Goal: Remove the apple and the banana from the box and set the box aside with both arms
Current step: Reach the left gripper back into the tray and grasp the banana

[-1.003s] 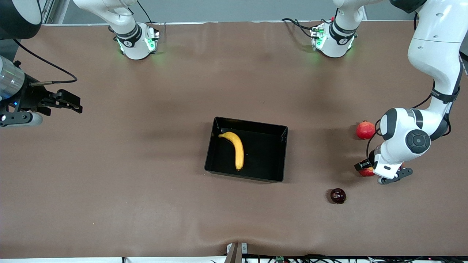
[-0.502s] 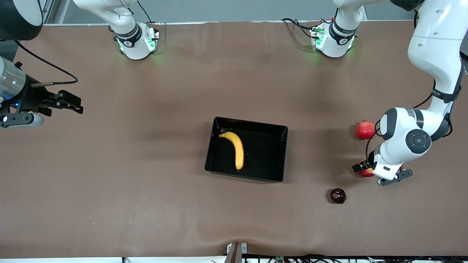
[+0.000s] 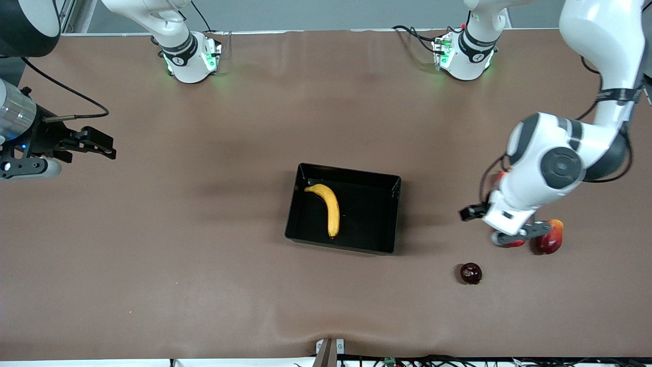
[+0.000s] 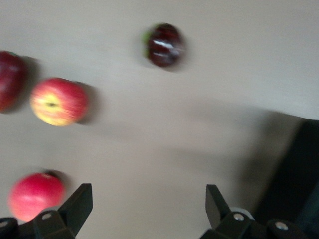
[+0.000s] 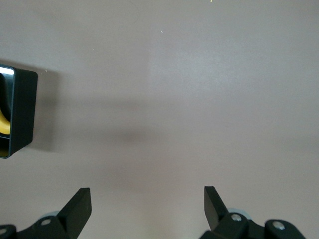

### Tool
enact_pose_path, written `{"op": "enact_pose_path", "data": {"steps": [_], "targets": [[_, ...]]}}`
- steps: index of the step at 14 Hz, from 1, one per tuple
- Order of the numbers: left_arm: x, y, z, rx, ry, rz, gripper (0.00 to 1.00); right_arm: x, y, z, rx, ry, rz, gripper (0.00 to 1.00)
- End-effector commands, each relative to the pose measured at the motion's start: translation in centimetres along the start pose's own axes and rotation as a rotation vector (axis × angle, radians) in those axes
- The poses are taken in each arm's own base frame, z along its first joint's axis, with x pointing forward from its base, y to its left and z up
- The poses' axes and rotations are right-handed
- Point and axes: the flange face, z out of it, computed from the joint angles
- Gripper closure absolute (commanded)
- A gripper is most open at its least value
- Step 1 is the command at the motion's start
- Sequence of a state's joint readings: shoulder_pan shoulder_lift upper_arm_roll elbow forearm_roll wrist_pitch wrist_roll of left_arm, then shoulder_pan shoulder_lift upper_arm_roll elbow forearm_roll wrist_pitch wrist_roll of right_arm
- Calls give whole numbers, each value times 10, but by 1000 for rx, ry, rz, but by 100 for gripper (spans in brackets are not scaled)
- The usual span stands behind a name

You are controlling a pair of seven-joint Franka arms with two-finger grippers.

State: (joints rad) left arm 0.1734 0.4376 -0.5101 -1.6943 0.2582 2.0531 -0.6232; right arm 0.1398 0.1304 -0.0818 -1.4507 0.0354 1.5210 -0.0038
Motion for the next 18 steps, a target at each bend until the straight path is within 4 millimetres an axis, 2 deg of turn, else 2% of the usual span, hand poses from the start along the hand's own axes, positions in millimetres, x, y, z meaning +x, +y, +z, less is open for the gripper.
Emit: {"op": "enact_pose_path", "data": {"steps": [1,5,7,12,18], "targets": [[-25,70,2,-28,-14,25,4,4,-3,-1,-5,11,6,0],[-77,186,25,-63,-38,76,6,6,-3,3,-6,5,7,0],[-92,226,40,-55,-18,98,5,6,-3,3,-6,5,5,0],[-120,283,99,-84,68,98,1,6,-3,3,-7,5,5,0],[-144,303,158,-80,65,106,1,6,-2,2,-7,8,7,0]]}}
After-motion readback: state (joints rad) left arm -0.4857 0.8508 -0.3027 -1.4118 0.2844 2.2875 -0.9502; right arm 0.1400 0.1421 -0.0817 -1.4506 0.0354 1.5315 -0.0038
